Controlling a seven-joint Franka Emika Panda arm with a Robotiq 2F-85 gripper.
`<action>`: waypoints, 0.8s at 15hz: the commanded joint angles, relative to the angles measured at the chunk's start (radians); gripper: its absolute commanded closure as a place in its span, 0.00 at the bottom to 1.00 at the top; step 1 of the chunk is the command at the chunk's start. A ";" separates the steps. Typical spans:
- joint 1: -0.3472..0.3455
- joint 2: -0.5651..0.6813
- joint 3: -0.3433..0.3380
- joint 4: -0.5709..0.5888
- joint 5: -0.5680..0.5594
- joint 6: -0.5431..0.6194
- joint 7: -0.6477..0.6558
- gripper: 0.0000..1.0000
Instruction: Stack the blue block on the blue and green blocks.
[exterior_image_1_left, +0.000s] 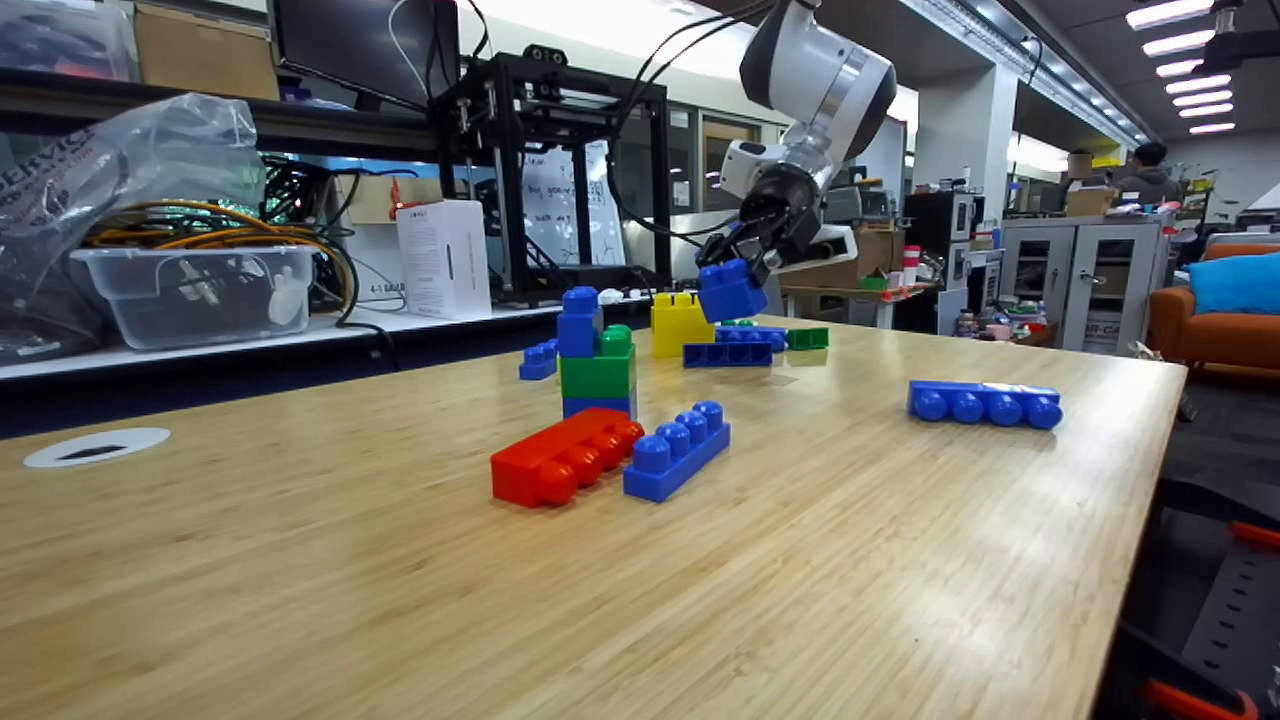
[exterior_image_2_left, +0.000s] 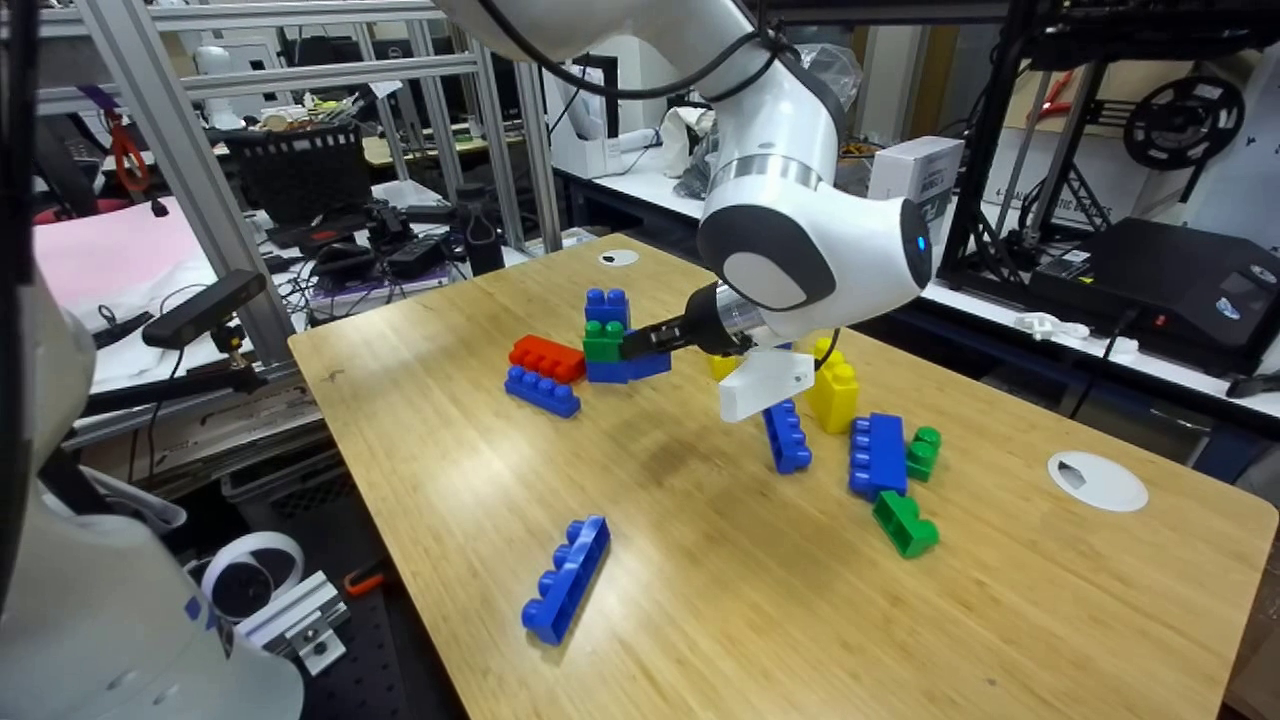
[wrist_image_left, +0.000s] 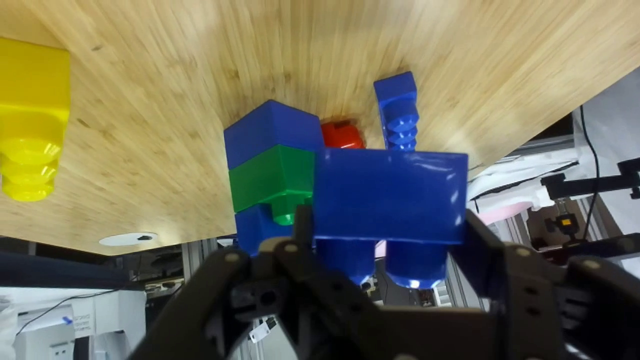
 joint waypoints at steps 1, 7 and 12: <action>-0.012 0.012 0.003 -0.021 0.041 0.031 -0.072 0.56; -0.016 0.024 -0.004 -0.077 0.070 0.054 -0.158 0.56; -0.021 0.022 -0.012 -0.124 0.109 0.065 -0.220 0.56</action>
